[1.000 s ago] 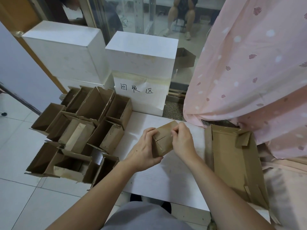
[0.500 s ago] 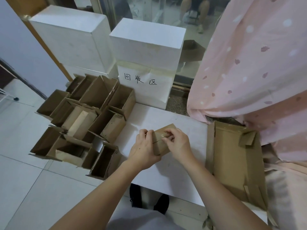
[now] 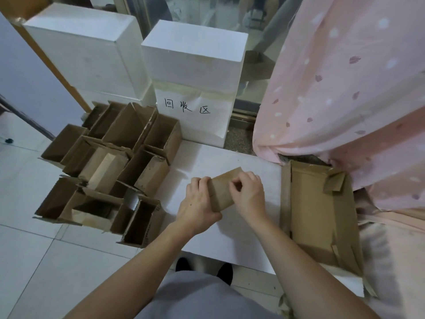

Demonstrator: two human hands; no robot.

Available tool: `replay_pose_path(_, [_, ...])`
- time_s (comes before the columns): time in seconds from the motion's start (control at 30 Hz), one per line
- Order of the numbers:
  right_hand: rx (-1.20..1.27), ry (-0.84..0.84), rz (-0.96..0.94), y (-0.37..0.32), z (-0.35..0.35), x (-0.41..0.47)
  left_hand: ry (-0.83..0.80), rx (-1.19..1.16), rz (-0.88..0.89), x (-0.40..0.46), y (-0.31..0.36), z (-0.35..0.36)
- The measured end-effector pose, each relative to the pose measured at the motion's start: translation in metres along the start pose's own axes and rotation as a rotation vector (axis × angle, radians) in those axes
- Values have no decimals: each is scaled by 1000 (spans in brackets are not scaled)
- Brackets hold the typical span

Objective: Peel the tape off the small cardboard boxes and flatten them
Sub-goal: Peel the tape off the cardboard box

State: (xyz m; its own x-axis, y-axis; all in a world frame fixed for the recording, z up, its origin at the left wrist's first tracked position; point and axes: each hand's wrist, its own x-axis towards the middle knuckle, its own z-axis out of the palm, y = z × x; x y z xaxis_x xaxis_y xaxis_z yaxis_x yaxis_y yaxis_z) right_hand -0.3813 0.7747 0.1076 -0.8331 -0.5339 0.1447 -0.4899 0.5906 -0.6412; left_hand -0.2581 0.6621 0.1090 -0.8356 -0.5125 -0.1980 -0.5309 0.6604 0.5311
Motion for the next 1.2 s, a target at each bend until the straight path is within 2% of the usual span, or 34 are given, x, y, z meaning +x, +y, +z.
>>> replay_pose_path(0.2, [73,12,33,12,-17,22,-101,-8,7,13,-17,-12])
replay_pose_path(0.37, [155,-220,-120,-2,-7,23,-106,-65,22,24,-21,-12])
replay_pose_path(0.4, [151,-223,-102,-3,-6,22,-95,-63,23,24,-23,-12])
replay_pose_path(0.53, [44,-39,55,5,0,24,-41,-51,44,21,-27,-11])
replay_pose_path(0.63, [182,-129,205,4,0,24,-30,-44,66,20,-26,-11])
replay_pose_path(0.77, [163,-83,200,1,-2,21,-50,-34,74,17,-26,-9])
replay_pose_path(0.83, [101,-111,201,2,-2,21,-53,95,55,18,-25,-9])
replay_pose_path(0.93, [68,-150,158,-4,3,12,0,467,7,22,-21,-9])
replay_pose_path(1.0, [69,-154,114,-12,5,6,11,570,27,27,-21,-8])
replay_pose_path(1.1, [95,-170,80,-17,4,4,-46,415,97,29,-30,-5])
replay_pose_path(1.2, [121,-176,39,-17,0,6,-31,237,102,22,-30,-3])
